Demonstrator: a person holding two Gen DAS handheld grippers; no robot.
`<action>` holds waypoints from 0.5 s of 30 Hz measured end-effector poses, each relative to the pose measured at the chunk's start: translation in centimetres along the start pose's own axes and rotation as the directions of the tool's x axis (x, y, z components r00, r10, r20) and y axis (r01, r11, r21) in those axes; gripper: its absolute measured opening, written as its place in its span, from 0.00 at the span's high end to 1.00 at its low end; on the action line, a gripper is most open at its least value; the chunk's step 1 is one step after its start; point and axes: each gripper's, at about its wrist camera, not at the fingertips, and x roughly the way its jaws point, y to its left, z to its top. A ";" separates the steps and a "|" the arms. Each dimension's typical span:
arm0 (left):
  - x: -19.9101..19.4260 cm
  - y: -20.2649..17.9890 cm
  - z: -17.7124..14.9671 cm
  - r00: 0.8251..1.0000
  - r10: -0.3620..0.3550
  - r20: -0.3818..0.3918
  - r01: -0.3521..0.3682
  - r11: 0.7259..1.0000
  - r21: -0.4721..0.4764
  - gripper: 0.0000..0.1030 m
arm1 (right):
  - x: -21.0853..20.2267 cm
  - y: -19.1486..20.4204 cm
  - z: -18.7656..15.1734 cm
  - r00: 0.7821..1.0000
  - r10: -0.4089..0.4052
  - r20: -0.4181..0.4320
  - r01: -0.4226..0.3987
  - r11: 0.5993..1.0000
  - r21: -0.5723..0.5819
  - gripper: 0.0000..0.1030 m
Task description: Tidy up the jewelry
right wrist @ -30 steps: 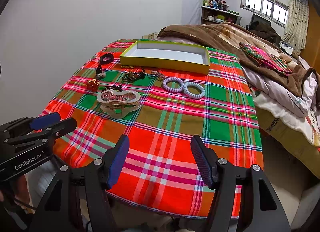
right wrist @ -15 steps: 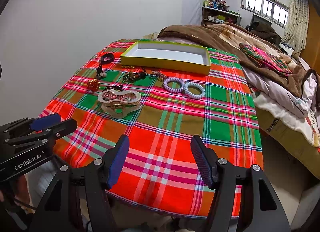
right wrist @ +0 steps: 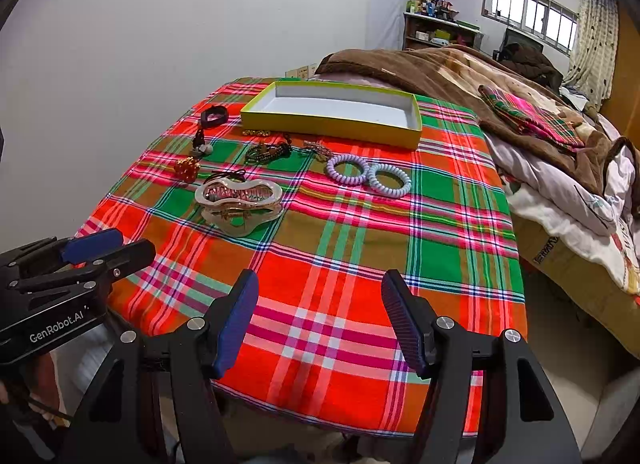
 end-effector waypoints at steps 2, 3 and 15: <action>0.0 -0.1 -0.1 1.000 0.000 -0.001 0.000 1.000 0.001 0.53 | 0.1 0.1 0.0 1.000 0.001 -0.001 -0.001 1.000 0.002 0.38; 0.1 0.0 -0.1 1.000 -0.001 -0.003 0.001 1.000 0.001 0.53 | 0.1 0.1 0.0 1.000 0.001 -0.001 -0.001 1.000 0.002 0.38; 0.1 0.2 -0.2 1.000 -0.007 -0.003 0.007 1.000 -0.002 0.53 | 0.1 0.1 -0.1 1.000 0.002 -0.001 -0.002 1.000 0.002 0.38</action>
